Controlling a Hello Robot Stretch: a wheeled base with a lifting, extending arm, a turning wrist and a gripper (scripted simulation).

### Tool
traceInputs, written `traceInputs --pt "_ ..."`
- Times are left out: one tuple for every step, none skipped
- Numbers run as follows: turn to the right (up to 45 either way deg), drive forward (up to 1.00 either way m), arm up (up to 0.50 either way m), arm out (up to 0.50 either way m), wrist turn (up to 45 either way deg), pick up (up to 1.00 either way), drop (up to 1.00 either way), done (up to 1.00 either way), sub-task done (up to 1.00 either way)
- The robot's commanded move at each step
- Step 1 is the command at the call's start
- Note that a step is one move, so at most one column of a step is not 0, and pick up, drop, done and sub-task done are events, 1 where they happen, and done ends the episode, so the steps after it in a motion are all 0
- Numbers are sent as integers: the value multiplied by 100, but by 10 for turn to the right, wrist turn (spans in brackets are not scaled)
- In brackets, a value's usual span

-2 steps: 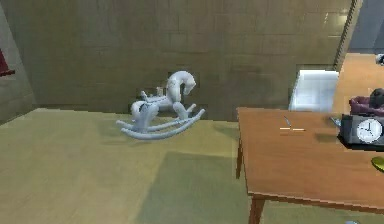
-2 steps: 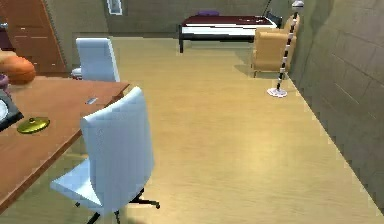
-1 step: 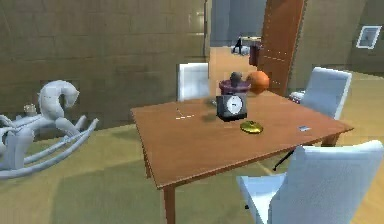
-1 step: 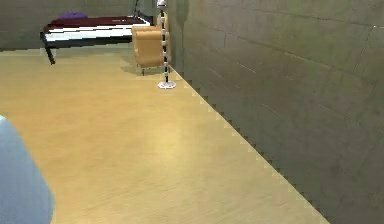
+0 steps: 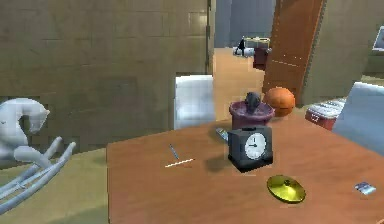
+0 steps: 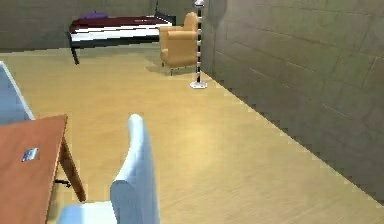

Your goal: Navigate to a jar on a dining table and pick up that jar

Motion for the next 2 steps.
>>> traceInputs --pt "-450 0 0 0 0 0 0 0 0" --pt "-120 0 0 0 0 0 0 0 0"
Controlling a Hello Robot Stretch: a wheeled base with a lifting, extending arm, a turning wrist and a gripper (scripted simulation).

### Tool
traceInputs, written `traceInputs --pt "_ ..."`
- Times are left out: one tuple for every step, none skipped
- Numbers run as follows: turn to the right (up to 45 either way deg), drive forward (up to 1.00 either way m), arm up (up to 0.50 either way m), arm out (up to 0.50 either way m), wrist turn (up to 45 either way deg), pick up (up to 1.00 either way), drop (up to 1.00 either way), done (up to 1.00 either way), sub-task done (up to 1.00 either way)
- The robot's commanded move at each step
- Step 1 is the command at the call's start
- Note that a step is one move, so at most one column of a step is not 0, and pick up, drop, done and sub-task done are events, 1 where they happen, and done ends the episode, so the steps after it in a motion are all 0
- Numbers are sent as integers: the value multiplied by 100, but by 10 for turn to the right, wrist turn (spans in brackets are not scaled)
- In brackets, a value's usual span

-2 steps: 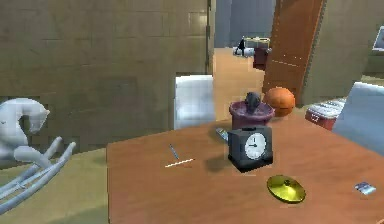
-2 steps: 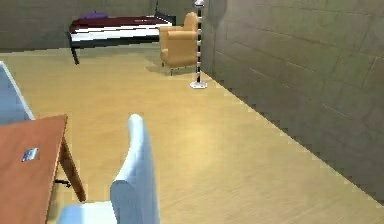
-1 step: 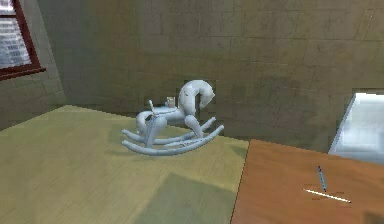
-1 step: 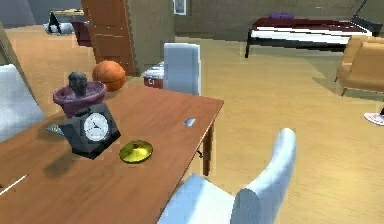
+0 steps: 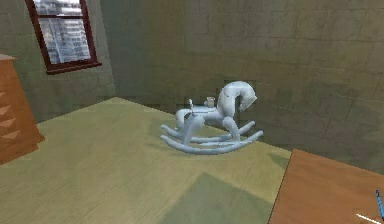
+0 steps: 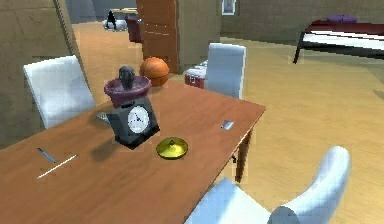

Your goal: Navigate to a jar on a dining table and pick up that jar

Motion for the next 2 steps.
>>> traceInputs --pt "0 0 50 0 0 0 0 0 0" --pt "0 0 36 0 0 0 0 0 0"
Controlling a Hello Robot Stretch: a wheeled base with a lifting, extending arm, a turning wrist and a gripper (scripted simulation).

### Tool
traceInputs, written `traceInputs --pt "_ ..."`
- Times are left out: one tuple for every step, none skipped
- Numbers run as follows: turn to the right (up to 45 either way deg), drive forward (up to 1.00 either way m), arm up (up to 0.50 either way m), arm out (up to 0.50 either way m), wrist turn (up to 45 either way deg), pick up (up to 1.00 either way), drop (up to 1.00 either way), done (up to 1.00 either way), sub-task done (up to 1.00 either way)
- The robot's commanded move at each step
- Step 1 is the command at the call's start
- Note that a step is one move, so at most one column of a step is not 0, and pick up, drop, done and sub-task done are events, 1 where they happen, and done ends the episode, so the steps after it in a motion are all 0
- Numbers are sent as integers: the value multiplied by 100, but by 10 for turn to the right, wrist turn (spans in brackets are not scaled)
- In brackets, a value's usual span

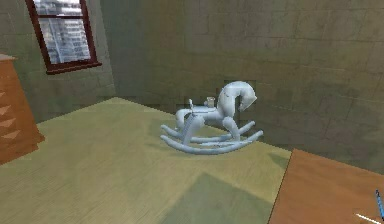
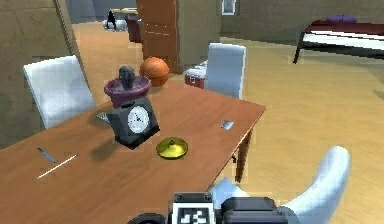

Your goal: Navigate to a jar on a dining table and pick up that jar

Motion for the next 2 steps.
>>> traceInputs --pt "0 0 0 42 0 0 0 0 0" --pt "0 0 0 0 450 0 0 0 0"
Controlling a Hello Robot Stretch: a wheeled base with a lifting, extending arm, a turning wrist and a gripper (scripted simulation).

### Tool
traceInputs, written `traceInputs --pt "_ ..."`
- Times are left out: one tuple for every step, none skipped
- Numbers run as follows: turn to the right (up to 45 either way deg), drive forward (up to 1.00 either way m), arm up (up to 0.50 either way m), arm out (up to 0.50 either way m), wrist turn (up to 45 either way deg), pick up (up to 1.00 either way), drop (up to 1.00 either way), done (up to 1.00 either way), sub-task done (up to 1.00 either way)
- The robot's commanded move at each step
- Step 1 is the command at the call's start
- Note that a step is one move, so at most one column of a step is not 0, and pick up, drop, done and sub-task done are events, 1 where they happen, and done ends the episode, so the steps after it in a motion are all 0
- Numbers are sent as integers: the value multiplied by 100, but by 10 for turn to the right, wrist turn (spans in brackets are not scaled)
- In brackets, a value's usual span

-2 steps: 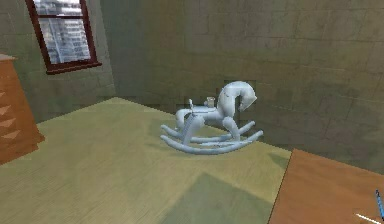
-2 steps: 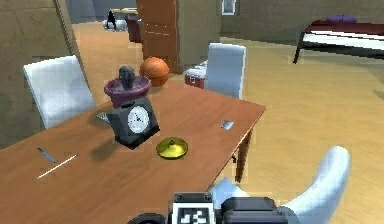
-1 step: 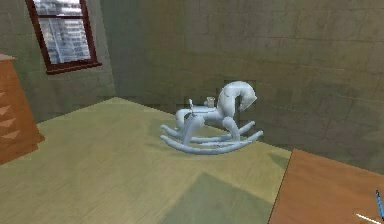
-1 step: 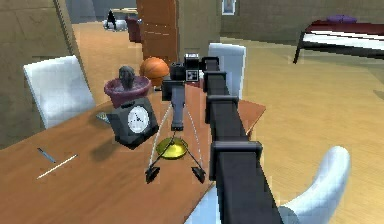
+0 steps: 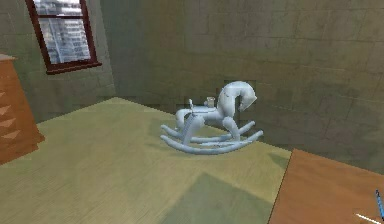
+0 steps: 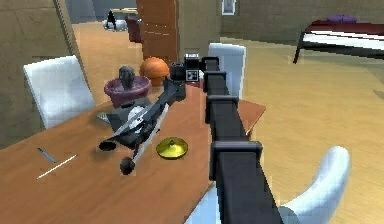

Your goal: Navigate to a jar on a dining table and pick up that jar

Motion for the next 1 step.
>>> traceInputs --pt "0 0 0 0 450 0 0 0 0"
